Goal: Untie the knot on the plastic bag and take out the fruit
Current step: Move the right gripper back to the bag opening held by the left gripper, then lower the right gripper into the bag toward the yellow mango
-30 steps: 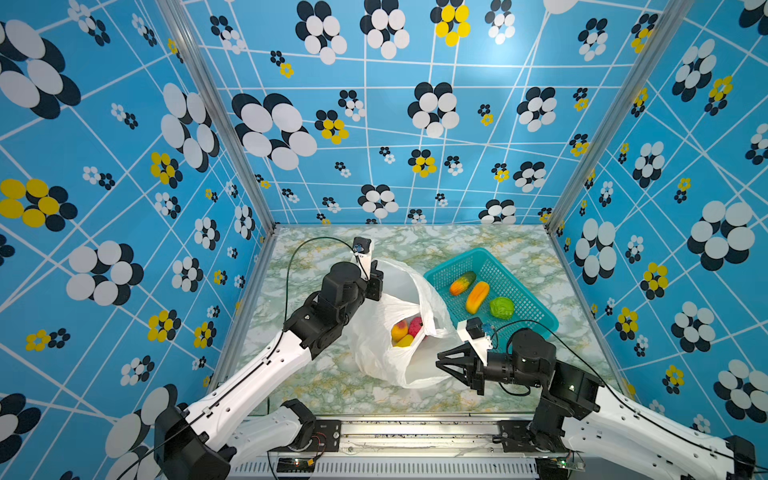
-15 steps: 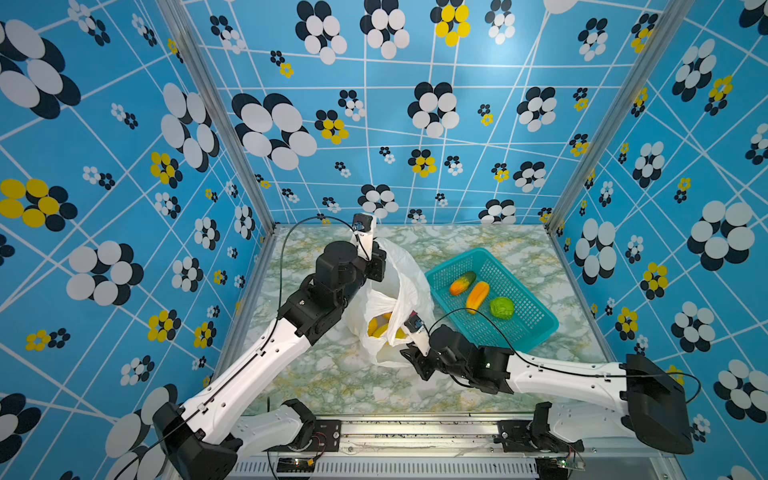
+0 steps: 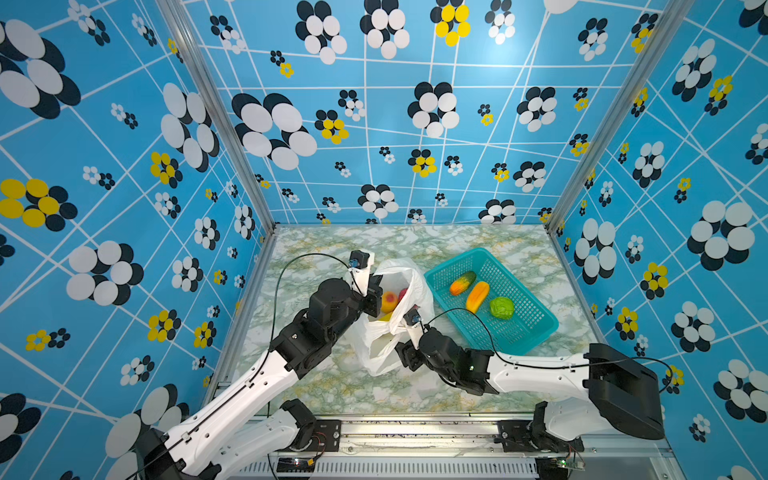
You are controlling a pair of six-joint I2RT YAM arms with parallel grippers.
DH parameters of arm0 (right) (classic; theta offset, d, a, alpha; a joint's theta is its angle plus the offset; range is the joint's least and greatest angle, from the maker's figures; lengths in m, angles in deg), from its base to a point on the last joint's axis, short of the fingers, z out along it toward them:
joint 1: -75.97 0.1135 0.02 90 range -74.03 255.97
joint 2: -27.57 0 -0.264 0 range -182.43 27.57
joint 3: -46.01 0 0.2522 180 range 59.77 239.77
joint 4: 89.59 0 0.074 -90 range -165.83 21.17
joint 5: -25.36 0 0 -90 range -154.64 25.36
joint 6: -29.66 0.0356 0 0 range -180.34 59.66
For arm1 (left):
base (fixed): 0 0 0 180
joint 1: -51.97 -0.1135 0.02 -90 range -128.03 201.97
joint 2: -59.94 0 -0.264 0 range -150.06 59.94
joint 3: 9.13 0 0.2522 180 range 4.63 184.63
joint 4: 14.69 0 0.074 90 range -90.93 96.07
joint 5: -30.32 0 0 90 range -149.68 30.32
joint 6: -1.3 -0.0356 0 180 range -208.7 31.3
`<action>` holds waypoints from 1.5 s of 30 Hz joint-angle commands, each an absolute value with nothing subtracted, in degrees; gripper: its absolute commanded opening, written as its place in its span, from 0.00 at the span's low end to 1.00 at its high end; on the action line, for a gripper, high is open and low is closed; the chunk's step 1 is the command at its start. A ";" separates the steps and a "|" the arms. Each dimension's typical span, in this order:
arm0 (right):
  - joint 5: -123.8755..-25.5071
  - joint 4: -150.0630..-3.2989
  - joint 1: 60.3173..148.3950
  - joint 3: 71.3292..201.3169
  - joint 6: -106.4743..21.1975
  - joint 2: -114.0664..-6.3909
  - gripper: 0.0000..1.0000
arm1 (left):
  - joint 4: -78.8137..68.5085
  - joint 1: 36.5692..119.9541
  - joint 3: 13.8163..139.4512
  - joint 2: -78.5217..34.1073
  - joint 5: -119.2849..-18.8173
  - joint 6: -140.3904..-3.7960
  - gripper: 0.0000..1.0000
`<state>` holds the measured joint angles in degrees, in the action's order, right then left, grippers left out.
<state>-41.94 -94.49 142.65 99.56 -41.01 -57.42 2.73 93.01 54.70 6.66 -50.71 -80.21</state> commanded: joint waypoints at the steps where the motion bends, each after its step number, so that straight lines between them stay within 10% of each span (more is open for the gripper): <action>1: -33.27 -93.06 142.61 103.97 -31.42 -62.20 0.70 | -0.08 94.56 54.34 7.79 -50.05 -79.99 0.00; 12: -37.91 -90.45 136.28 115.13 -9.66 -77.73 0.96 | -1.61 95.45 52.81 7.19 -49.55 -80.35 0.00; 28: -37.21 -90.18 134.00 123.98 1.60 -89.18 0.98 | -3.20 95.79 51.41 6.86 -50.46 -80.79 0.00; 45: -37.87 -100.02 133.86 112.94 -5.71 -75.12 0.42 | -2.59 95.69 51.79 5.97 -46.39 -81.32 0.00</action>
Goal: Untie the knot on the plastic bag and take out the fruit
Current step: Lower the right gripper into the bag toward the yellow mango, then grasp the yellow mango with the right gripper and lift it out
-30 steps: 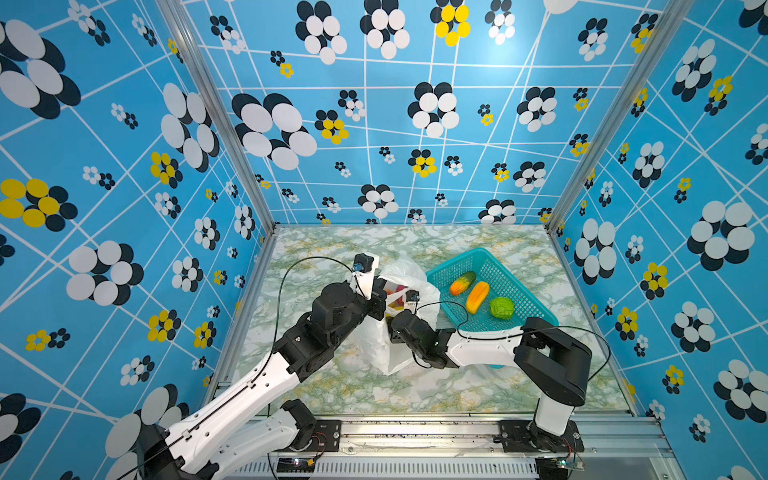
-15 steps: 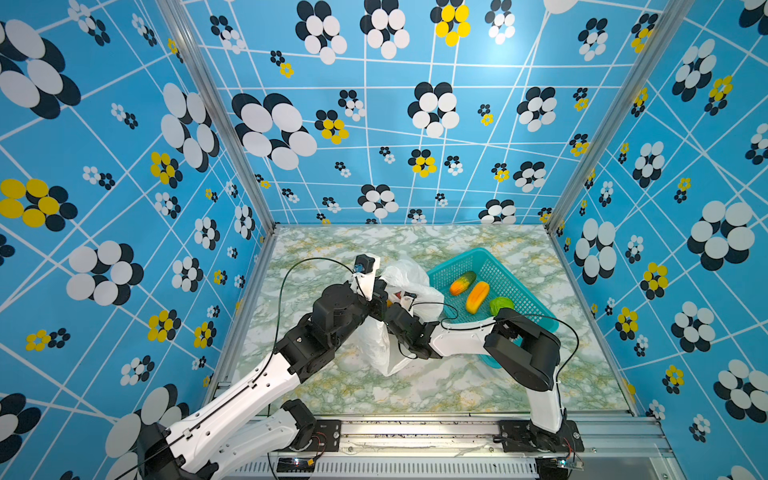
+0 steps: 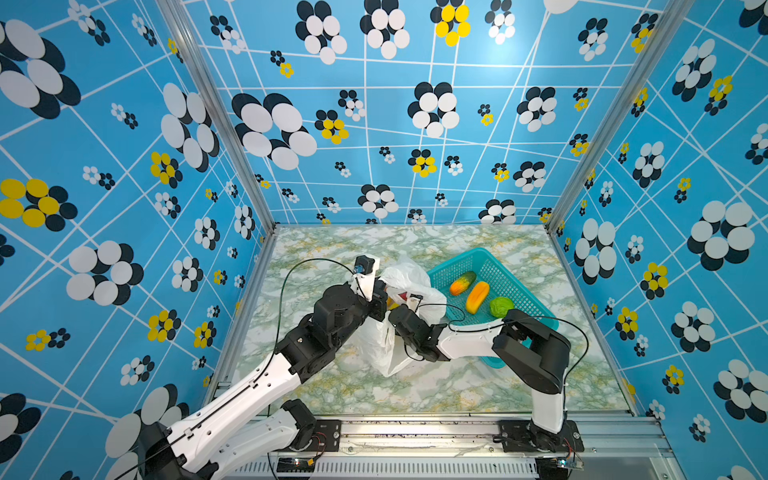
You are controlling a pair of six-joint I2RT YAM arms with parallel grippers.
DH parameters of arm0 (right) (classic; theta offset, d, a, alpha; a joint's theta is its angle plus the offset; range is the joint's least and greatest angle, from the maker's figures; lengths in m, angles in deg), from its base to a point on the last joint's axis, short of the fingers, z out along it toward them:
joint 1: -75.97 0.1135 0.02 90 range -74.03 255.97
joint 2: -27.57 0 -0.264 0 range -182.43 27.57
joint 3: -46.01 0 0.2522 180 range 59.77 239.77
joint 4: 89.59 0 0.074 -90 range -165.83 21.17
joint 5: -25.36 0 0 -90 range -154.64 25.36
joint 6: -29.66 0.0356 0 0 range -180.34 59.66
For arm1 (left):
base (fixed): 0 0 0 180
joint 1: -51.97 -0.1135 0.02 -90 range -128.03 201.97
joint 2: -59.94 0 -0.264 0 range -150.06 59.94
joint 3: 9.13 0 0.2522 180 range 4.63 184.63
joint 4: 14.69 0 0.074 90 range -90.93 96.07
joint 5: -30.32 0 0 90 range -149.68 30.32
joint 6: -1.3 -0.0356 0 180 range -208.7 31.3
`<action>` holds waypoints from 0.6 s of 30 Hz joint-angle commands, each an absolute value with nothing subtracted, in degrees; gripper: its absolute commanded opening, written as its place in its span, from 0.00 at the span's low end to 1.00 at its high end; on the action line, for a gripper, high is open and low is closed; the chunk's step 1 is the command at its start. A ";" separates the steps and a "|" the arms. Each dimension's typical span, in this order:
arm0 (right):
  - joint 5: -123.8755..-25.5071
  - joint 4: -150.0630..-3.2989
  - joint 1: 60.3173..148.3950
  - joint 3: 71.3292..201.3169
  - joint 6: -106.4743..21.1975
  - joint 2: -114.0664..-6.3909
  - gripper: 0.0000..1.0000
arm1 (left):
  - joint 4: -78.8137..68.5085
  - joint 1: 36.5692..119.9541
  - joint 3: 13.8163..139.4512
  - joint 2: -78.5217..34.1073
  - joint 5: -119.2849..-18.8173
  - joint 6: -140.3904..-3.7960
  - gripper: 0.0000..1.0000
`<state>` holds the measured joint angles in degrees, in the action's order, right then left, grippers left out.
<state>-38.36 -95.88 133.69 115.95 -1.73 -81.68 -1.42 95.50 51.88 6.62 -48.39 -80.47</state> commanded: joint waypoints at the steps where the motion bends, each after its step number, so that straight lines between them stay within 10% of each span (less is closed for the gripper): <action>1: -37.30 -100.98 134.18 111.37 -6.91 -72.63 0.40 | -2.55 95.65 51.83 5.88 -46.18 -81.32 0.00; 18: -46.29 -99.14 138.01 93.21 -32.10 -33.08 0.33 | -1.59 95.21 53.15 3.87 -43.18 -80.81 0.00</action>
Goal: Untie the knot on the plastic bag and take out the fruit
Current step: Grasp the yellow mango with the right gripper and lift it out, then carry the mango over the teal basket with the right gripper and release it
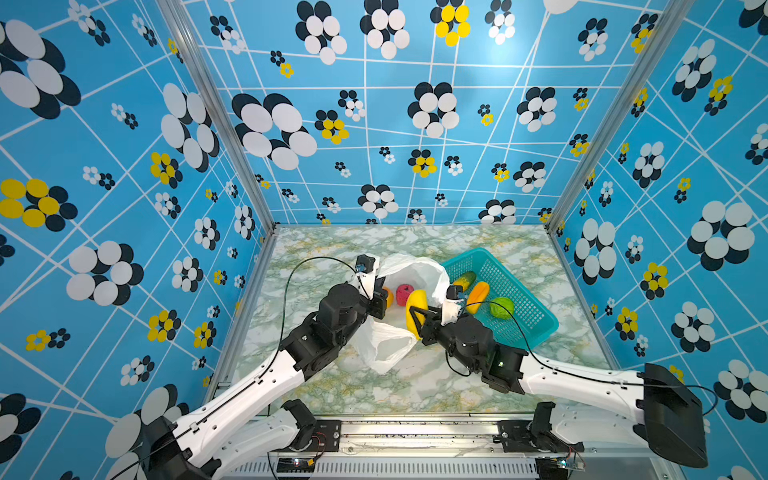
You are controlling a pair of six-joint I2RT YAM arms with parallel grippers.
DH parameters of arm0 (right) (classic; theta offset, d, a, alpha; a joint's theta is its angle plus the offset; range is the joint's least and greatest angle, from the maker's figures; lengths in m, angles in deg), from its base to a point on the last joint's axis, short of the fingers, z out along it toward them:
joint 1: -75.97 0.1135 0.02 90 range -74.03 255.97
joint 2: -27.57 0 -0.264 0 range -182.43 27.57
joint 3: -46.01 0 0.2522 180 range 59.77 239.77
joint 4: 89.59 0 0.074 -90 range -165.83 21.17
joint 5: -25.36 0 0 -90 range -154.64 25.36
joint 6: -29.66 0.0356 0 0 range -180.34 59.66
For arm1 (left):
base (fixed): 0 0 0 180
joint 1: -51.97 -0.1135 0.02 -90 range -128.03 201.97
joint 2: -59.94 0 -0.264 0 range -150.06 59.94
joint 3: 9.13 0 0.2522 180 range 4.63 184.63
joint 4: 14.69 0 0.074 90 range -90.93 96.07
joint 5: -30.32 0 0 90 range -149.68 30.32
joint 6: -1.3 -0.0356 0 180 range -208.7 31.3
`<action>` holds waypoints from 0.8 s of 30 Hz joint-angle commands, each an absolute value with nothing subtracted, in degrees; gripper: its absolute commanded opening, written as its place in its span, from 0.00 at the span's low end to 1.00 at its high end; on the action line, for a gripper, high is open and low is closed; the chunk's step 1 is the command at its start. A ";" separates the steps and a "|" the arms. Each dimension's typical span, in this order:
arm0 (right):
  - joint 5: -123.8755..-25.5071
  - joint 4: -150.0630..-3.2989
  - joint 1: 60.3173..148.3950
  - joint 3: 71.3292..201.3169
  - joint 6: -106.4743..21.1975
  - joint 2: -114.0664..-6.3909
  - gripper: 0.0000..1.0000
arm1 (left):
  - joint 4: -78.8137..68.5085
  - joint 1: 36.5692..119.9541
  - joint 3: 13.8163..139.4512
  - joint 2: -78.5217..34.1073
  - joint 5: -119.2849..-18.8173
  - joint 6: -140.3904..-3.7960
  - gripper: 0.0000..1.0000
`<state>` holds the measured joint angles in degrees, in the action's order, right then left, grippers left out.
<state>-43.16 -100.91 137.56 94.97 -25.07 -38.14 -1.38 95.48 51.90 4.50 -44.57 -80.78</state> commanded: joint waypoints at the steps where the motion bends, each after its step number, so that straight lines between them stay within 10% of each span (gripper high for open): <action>1: -46.21 -97.66 138.02 92.38 -33.09 -30.19 0.33 | -1.72 95.17 53.17 3.66 -43.20 -80.79 0.00; 13: -29.40 -75.27 134.65 91.53 -38.52 -6.89 0.32 | -1.51 94.84 52.97 4.03 -42.95 -80.65 0.00; 24: -20.76 -51.34 119.88 94.32 -27.03 -7.13 0.32 | -1.30 94.68 52.71 4.65 -43.12 -80.62 0.00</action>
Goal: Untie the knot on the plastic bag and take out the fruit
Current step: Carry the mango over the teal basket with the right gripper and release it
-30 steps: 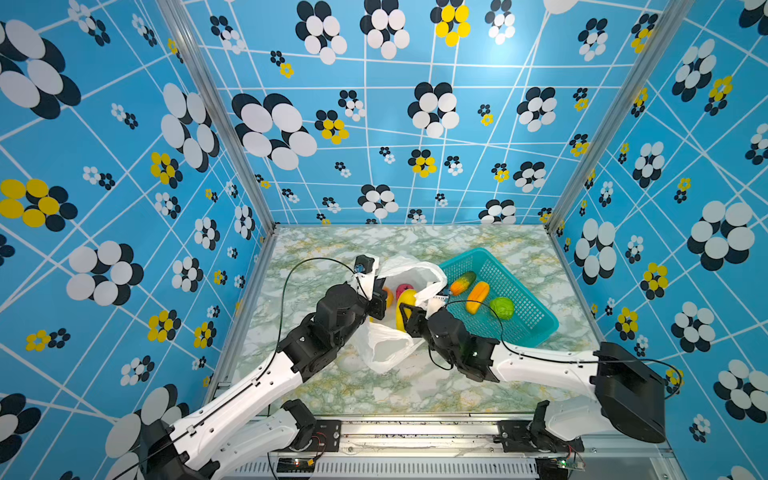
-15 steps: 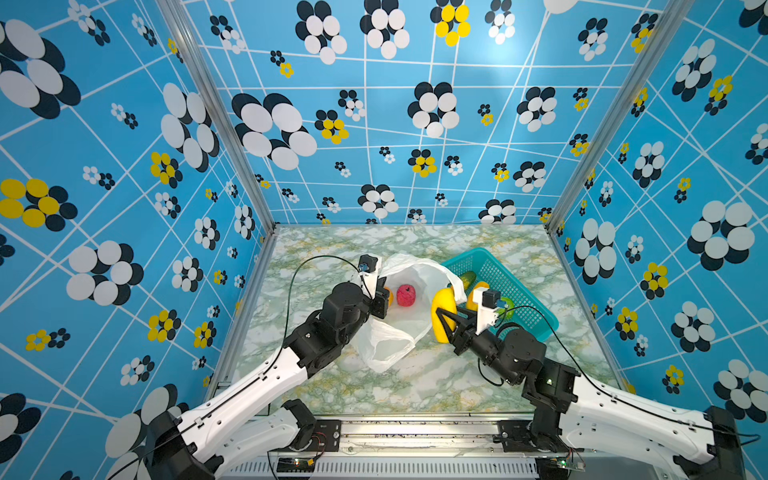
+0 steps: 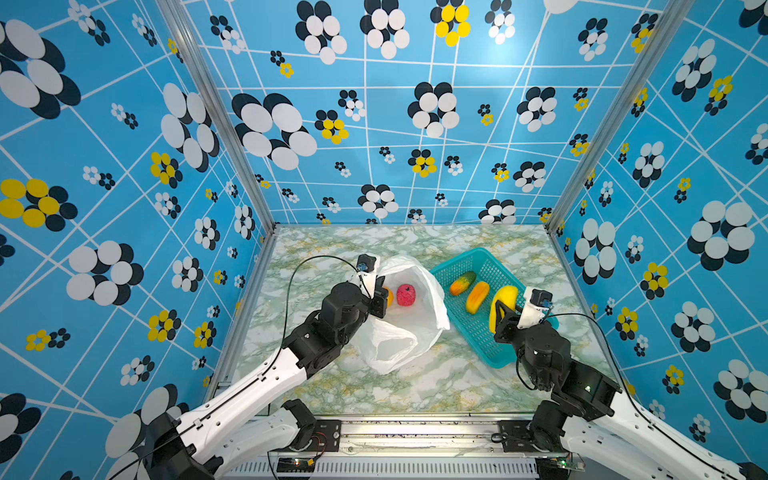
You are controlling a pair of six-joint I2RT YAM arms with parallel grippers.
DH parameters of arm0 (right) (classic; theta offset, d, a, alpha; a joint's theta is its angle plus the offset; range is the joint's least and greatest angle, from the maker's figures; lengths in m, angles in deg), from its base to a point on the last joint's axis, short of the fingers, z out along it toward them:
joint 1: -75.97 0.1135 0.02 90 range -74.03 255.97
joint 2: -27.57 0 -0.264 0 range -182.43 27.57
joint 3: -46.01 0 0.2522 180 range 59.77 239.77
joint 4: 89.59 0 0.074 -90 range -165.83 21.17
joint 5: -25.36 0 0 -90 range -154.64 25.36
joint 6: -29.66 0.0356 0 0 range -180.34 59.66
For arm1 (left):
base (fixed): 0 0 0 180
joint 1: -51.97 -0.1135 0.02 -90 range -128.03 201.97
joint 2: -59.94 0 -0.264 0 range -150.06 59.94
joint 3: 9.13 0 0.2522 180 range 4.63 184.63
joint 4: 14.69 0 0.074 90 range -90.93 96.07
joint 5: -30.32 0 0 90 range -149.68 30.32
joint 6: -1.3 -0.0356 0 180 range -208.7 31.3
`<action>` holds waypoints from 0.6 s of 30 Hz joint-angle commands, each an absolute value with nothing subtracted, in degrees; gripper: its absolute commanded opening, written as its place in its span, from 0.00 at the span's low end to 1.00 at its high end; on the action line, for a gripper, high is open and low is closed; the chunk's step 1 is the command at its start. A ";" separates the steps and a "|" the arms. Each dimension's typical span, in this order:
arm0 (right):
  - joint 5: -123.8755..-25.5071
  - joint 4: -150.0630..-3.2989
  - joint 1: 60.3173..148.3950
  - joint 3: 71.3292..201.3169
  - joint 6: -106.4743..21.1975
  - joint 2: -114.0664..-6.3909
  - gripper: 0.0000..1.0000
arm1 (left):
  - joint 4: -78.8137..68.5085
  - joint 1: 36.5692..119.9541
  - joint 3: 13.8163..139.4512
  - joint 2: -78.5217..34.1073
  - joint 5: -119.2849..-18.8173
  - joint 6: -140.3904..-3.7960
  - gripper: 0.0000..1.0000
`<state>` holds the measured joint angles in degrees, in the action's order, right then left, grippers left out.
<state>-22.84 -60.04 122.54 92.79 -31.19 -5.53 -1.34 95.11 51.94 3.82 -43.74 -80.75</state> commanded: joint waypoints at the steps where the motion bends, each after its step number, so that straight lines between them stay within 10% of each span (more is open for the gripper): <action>1: -21.84 -50.26 118.10 94.35 -26.21 -8.45 0.32 | -1.28 94.66 52.71 4.67 -43.23 -80.61 0.00; 18: -40.03 -58.16 89.99 90.19 -24.02 -31.66 0.38 | -1.11 94.51 51.84 6.84 -43.82 -80.44 0.00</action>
